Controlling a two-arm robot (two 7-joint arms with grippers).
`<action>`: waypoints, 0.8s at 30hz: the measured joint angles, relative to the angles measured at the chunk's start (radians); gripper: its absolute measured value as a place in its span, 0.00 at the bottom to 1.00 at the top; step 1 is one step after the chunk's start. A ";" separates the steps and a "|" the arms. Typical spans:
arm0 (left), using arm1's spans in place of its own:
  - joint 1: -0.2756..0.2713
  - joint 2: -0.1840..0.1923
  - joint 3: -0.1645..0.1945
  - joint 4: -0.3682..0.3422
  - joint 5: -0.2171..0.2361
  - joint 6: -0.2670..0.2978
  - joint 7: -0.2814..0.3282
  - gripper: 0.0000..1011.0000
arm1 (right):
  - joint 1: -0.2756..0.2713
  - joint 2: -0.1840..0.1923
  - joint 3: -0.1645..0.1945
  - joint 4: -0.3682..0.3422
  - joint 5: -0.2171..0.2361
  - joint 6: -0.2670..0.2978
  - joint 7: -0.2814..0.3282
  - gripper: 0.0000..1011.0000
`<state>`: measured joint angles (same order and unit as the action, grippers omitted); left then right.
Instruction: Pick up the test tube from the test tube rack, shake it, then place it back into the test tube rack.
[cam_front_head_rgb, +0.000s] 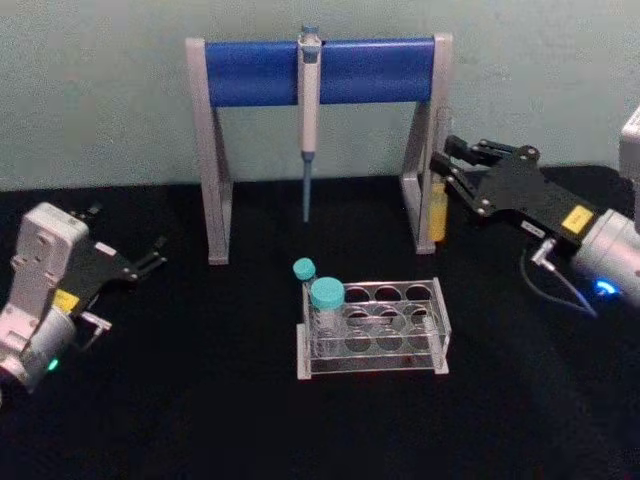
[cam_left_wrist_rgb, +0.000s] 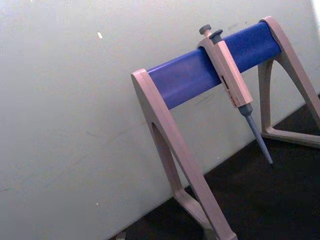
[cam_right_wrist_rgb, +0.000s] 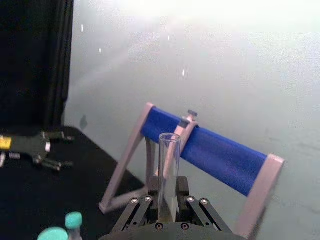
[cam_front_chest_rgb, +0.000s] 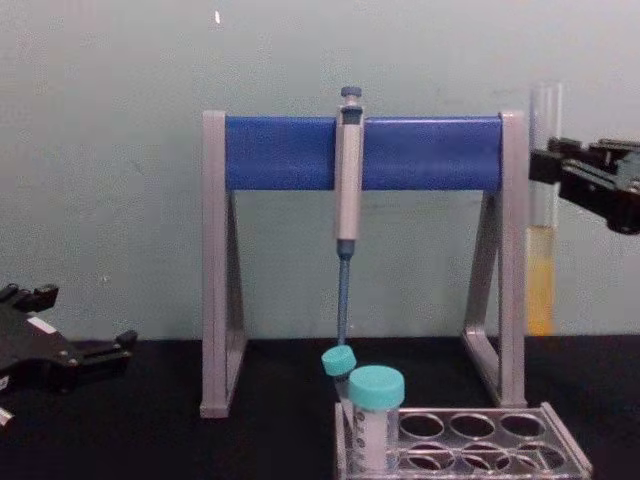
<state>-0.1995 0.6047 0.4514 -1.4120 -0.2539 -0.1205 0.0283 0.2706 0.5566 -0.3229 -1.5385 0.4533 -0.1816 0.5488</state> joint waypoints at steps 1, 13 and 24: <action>0.000 0.000 0.000 0.000 0.000 0.000 0.000 0.99 | 0.000 0.000 0.000 0.000 0.000 0.000 0.000 0.22; 0.000 0.000 0.000 0.000 0.000 0.000 0.000 0.99 | -0.002 -0.004 -0.011 0.002 0.193 0.066 0.176 0.22; 0.000 0.000 0.000 0.000 0.000 0.000 0.000 0.99 | -0.010 0.104 -0.025 -0.021 0.247 0.113 0.258 0.22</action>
<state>-0.1995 0.6047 0.4514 -1.4120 -0.2539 -0.1206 0.0283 0.2604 0.6606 -0.3479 -1.5592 0.6999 -0.0684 0.8073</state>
